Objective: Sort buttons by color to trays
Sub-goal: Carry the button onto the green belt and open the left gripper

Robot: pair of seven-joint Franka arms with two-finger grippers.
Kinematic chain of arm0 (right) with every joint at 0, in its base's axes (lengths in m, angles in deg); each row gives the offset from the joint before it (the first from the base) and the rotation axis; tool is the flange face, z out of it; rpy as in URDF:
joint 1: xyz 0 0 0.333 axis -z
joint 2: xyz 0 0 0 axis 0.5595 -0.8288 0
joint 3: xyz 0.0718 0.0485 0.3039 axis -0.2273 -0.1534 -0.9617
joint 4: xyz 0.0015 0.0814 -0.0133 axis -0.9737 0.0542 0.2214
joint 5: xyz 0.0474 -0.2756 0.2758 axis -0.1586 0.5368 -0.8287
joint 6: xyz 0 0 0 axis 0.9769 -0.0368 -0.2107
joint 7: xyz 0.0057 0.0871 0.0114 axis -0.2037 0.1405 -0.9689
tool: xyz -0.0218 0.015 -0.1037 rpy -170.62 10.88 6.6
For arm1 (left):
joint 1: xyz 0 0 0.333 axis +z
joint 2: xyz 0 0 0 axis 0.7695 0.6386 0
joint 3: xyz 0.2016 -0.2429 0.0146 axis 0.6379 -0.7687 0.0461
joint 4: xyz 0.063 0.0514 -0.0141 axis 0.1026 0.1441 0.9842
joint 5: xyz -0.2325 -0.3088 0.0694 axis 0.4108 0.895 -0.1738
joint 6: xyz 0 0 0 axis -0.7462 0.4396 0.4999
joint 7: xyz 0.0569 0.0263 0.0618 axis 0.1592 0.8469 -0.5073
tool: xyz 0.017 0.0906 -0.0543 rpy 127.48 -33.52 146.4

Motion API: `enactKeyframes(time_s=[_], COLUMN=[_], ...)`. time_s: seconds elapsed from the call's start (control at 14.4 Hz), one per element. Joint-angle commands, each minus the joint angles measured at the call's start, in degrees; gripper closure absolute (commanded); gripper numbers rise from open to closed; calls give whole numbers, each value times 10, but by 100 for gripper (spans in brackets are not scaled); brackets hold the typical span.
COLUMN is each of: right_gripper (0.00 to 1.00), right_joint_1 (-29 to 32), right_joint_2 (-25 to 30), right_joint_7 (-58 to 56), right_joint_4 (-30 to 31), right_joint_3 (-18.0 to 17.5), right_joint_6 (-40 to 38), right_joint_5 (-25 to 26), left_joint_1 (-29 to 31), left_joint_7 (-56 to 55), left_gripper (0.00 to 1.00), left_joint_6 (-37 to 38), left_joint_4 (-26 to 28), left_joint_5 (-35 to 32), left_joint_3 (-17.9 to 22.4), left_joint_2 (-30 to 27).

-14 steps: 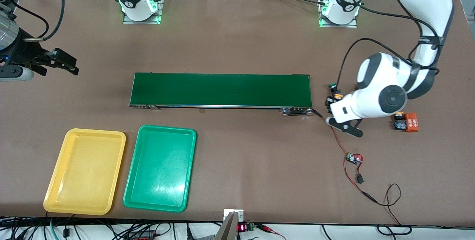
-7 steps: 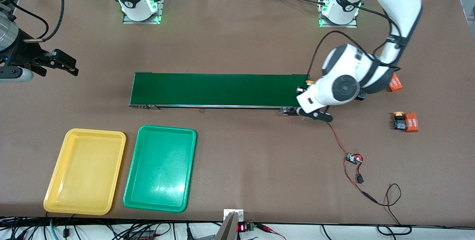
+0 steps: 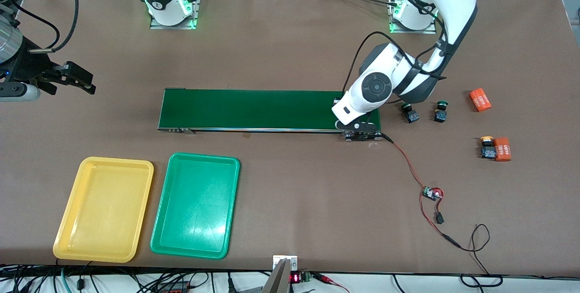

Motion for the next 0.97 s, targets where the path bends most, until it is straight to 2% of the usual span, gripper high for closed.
enactKeyframes(time_s=[0.0,0.14,0.42,0.56,0.69,0.9], right_gripper=[0,0,0,0,0,0], right_joint_1=[1,3,2,3,3,2], right_joint_2=[0,0,0,0,0,-1], right_joint_7=[6,6,6,6,5,1], right_joint_4=[-1,-1,-1,-1,-1,-1], right_joint_3=[-2,-2,-2,-2,-2,-2], right_joint_6=[4,4,4,3,3,4], right_joint_5=[0,0,0,-1,1,7], left_joint_1=[7,17,40,81,121,199], left_joint_7=[-9,-14,-7,-7,-7,26], left_gripper=[0,0,0,0,0,0], left_joint_6=[0,28,181,226,240,240], left_joint_4=[-2,-20,-124,-164,-180,-181], left_joint_5=[-1,-1,-2,-43,-102,-137], left_joint_3=[3,5,13,15,15,14], left_joint_2=[-9,-21,-32,-28,-20,-6])
